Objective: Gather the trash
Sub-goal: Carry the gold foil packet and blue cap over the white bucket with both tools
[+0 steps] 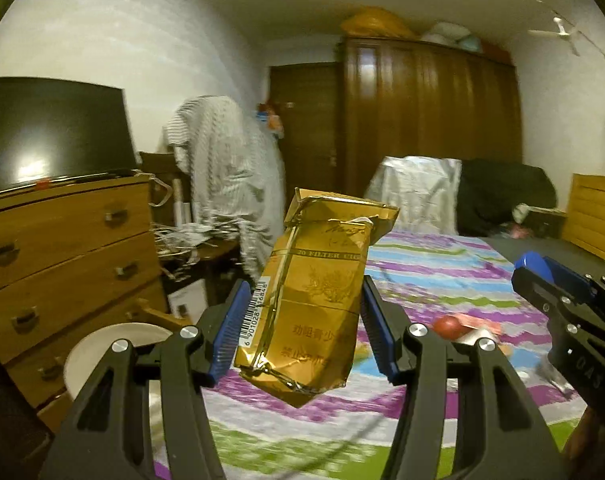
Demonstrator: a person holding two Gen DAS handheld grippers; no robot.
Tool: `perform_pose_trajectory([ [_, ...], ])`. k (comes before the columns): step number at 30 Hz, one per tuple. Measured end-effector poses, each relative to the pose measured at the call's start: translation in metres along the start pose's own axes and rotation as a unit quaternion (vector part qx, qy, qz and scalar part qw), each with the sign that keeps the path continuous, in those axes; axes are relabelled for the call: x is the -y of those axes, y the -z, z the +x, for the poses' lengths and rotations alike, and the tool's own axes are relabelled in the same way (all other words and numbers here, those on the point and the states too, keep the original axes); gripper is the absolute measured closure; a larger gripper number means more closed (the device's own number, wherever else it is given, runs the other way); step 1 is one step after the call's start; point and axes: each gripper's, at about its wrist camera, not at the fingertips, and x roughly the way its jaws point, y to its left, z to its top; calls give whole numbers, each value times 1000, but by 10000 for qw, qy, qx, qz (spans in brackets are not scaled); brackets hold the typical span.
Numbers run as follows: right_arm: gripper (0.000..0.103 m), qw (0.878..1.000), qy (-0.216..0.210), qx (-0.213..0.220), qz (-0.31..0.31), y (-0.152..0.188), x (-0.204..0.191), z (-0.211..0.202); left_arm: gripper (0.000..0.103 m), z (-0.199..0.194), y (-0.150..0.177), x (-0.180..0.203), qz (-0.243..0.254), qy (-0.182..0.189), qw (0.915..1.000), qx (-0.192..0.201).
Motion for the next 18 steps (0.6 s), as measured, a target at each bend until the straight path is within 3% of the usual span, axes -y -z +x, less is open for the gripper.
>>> perform_pose_trajectory([
  [8, 62, 9959, -853, -192, -225, -34, -88, 63, 50, 11, -12, -87, -241, -772, 9967, -98],
  [18, 62, 9785, -1854, -769, -484, -66, -216, 154, 50, 36, -14, -193, -581, -1495, 9855, -562],
])
